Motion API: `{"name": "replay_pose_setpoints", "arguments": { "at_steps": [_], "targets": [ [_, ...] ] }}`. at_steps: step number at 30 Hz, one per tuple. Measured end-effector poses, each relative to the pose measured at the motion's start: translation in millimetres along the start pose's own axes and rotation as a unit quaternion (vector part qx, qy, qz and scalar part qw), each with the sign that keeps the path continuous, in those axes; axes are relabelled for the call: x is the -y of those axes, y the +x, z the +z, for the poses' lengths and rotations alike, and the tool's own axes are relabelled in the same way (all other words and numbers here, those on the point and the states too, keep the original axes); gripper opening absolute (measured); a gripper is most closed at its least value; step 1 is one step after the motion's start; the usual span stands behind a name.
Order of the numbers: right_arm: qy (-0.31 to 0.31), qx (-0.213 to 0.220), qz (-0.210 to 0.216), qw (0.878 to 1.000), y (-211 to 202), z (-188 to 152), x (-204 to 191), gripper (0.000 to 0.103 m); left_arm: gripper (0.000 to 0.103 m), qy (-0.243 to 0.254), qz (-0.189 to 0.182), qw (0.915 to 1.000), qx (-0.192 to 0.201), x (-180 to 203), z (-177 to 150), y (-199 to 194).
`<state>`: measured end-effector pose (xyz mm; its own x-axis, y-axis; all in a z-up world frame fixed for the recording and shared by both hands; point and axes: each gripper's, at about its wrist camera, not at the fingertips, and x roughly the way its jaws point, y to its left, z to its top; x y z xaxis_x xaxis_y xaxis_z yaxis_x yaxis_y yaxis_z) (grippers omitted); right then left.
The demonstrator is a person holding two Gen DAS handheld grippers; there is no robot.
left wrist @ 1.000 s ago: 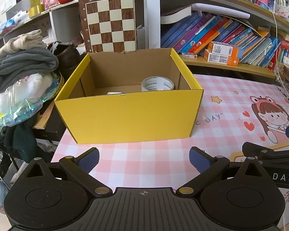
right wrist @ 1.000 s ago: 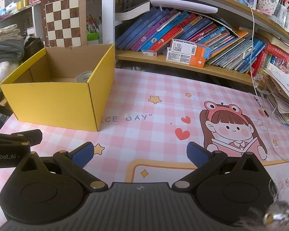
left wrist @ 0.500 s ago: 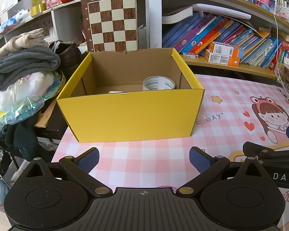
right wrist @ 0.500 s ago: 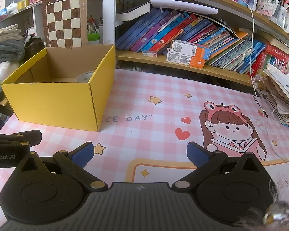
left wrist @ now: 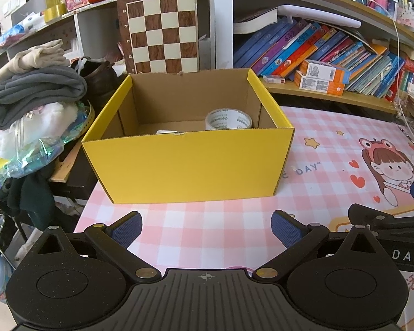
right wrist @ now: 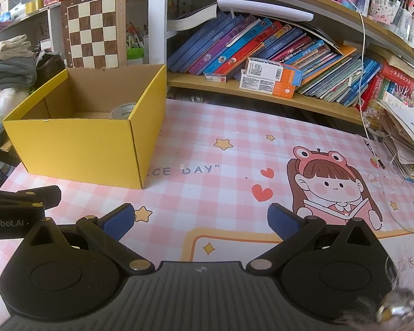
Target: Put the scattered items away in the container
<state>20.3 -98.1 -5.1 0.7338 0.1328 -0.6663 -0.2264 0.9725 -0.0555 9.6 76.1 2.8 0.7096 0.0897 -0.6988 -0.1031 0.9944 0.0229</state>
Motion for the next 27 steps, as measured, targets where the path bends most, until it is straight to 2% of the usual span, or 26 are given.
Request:
{"name": "replay_pose_setpoints", "arguments": {
  "at_steps": [27],
  "targets": [
    [-0.001, -0.011, 0.003, 1.000, 7.0, 0.5, 0.4, 0.103, 0.103, -0.009, -0.001, 1.0000, -0.003, -0.2, 0.0, 4.5]
  ]
}}
